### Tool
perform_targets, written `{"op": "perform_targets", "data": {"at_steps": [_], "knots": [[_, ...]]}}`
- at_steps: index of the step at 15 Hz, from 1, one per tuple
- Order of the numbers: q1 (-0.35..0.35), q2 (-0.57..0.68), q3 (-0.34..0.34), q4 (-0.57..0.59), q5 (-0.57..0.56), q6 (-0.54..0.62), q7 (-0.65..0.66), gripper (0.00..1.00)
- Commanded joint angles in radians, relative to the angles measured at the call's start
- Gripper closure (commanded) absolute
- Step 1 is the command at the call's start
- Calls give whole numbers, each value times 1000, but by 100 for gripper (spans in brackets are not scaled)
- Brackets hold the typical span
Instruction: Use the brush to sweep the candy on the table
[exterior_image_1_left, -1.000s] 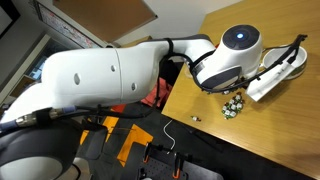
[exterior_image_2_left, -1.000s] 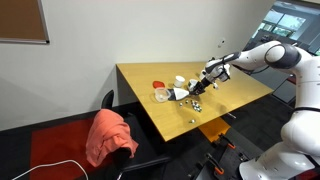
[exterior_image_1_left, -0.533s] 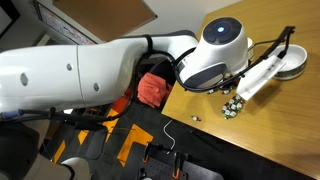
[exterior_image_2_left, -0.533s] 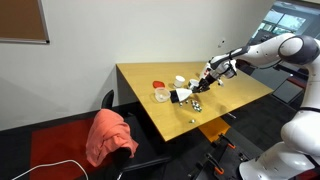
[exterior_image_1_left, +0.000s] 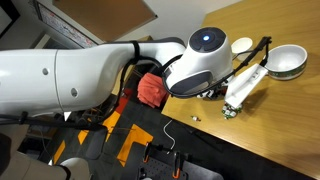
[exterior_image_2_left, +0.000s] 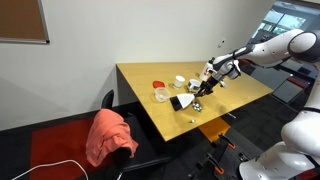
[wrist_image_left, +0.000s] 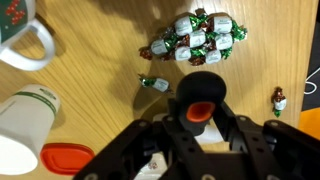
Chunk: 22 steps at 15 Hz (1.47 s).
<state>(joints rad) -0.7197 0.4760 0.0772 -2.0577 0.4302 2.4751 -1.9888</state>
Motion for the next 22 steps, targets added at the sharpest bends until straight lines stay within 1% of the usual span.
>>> {"op": "perform_targets", "data": {"at_steps": [1,7,16,22], "knots": [[43,-70,-39,-81,-8,9,-35,84],[85,-102,-118,-126,-36,35,-35,84],[52,-68,-209,-79,-51,35,-113,84],[43,-33,-260,-34,-113,59,-106,84]]}}
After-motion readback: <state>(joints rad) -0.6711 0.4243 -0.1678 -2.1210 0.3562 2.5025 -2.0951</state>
